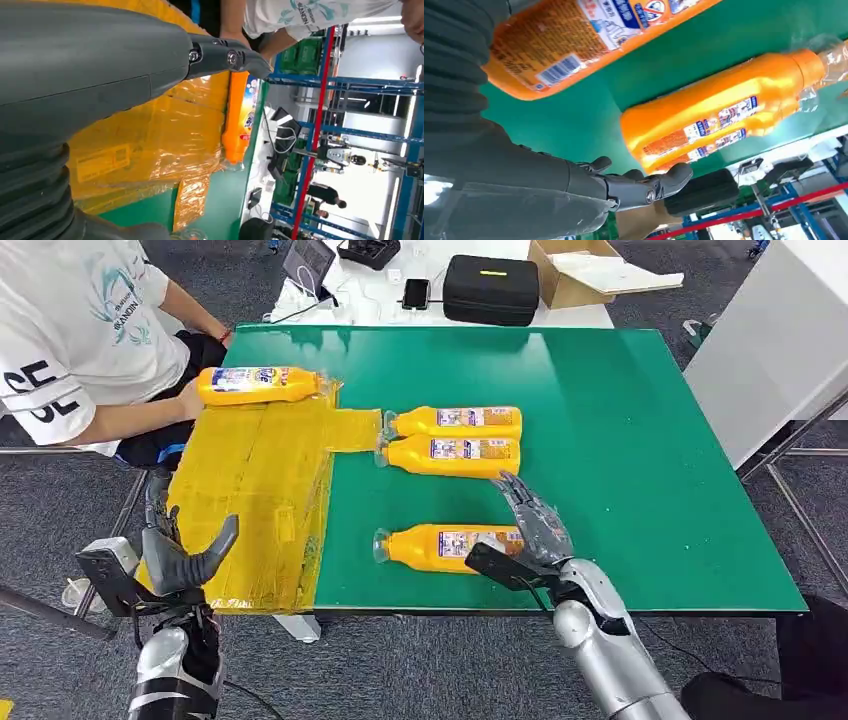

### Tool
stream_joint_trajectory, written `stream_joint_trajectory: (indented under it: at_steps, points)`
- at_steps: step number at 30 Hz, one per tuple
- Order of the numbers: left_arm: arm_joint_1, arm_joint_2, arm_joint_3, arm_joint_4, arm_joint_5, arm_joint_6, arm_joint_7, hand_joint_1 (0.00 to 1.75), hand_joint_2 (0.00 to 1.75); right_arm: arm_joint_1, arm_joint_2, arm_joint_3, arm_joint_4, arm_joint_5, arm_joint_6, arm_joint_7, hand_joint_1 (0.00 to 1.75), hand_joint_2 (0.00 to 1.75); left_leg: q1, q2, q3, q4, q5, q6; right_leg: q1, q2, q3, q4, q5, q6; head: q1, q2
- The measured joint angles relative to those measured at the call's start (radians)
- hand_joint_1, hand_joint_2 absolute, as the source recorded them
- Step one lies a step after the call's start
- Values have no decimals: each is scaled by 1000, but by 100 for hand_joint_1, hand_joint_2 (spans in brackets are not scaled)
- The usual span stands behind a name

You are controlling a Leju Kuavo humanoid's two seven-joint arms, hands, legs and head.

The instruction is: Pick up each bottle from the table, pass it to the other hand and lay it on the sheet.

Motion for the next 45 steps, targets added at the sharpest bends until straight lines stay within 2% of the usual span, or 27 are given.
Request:
stream_joint_trajectory:
  at_steps: [4,6,8,9,13,19,20,21,22,23,24,27,30,34,40,45]
  points:
    - [-9,0,-3,13,-1,-5,0,0,175,-25,0,11,40,-7,36,1,0,175,0,0,0,0,0,0,0,0,0,0,0,0,0,0]
    - [-35,0,-10,61,1,-8,0,0,175,-83,0,45,157,-64,168,-10,0,175,0,0,0,0,0,0,0,0,0,0,0,0,0,0]
    - [-67,1,-13,119,10,-15,0,0,175,-191,1,100,304,-66,240,16,0,175,0,1,5,0,0,0,0,0,4,0,0,0,0,0]
    - [-72,1,-14,128,11,-17,0,0,175,-208,1,109,323,-67,257,20,0,175,0,2,7,0,-1,0,0,0,5,0,0,0,0,0]
    - [-90,1,-16,167,11,-15,0,0,175,-266,0,144,395,-88,307,21,0,175,0,2,13,0,-1,0,0,0,12,-1,0,0,0,0]
    - [-104,2,-16,199,11,-8,0,0,175,-301,-2,177,451,-109,312,14,0,175,0,2,15,0,0,1,0,0,13,-1,2,-1,0,0]
    - [-104,3,-16,203,11,-8,0,0,175,-306,-3,181,454,-113,318,14,14,175,0,2,16,0,1,1,0,0,13,-1,2,-1,0,0]
    - [-105,3,-16,206,16,-11,0,0,175,-311,-8,189,458,-115,329,15,40,175,0,2,16,0,1,1,0,0,14,-1,3,-1,0,0]
    - [-106,4,-15,209,19,-16,0,0,175,-320,-13,198,461,-121,350,20,140,175,0,2,16,0,1,1,0,0,14,-1,3,-1,0,0]
    - [-109,4,-15,215,23,-21,0,0,175,-330,-20,208,463,-124,376,24,169,175,0,2,16,0,1,1,0,0,14,-1,3,-1,0,0]
    - [-113,4,-15,223,33,-30,0,0,175,-344,-33,222,467,-130,416,28,175,175,-1,1,15,0,2,2,0,0,14,-1,3,-1,0,0]
    - [-125,5,-13,248,52,-45,0,0,175,-401,-81,277,475,-163,567,37,175,175,-1,-2,14,0,4,4,-1,0,14,-1,4,0,0,0]
    - [-130,5,-11,266,60,-50,0,0,175,-436,-129,328,475,-219,631,50,175,175,-2,-4,11,0,5,5,-2,-1,13,-1,5,1,0,0]
    - [-136,4,-11,282,64,-50,0,0,175,-449,-172,380,470,-305,630,68,175,175,-2,-4,9,0,5,5,-3,-1,11,-1,5,2,0,0]
    - [-138,4,-12,295,68,-50,0,0,175,-458,-202,422,458,-337,624,68,175,175,-2,-4,9,0,4,4,-2,-1,9,-1,4,2,0,0]
    - [-138,4,-11,301,74,-58,0,0,175,-450,-245,453,419,-461,576,75,175,175,-2,-4,6,0,4,4,-2,-1,7,-1,4,2,0,0]
